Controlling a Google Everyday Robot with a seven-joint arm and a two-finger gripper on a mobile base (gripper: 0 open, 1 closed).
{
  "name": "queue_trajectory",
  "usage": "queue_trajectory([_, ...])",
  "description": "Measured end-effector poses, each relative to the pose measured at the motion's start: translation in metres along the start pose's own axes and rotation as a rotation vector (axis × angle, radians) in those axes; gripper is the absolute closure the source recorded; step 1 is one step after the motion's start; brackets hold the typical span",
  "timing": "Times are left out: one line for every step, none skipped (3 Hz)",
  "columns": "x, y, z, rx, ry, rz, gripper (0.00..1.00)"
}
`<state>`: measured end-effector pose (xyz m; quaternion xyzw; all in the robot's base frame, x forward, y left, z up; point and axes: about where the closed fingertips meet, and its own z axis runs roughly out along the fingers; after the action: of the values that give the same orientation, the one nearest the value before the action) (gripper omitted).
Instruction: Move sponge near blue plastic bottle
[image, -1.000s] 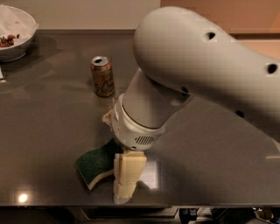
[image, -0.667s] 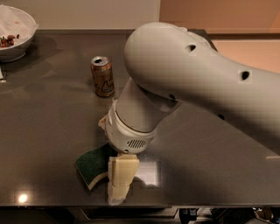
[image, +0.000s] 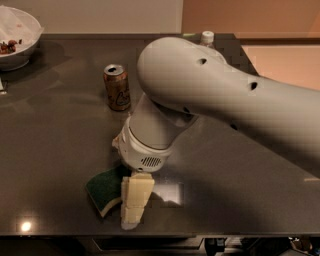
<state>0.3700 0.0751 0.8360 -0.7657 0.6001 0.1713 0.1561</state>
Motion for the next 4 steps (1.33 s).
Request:
queue_trajectory([0.004, -0.004, -0.002, -0.007, 0.000, 0.007, 0.19])
queue_trajectory([0.008, -0.006, -0.007, -0.002, 0.000, 0.011, 0.41])
queue_trajectory([0.018, -0.008, -0.020, 0.017, 0.005, 0.029, 0.65])
queue_trajectory([0.035, -0.012, -0.036, 0.044, 0.026, 0.058, 0.87])
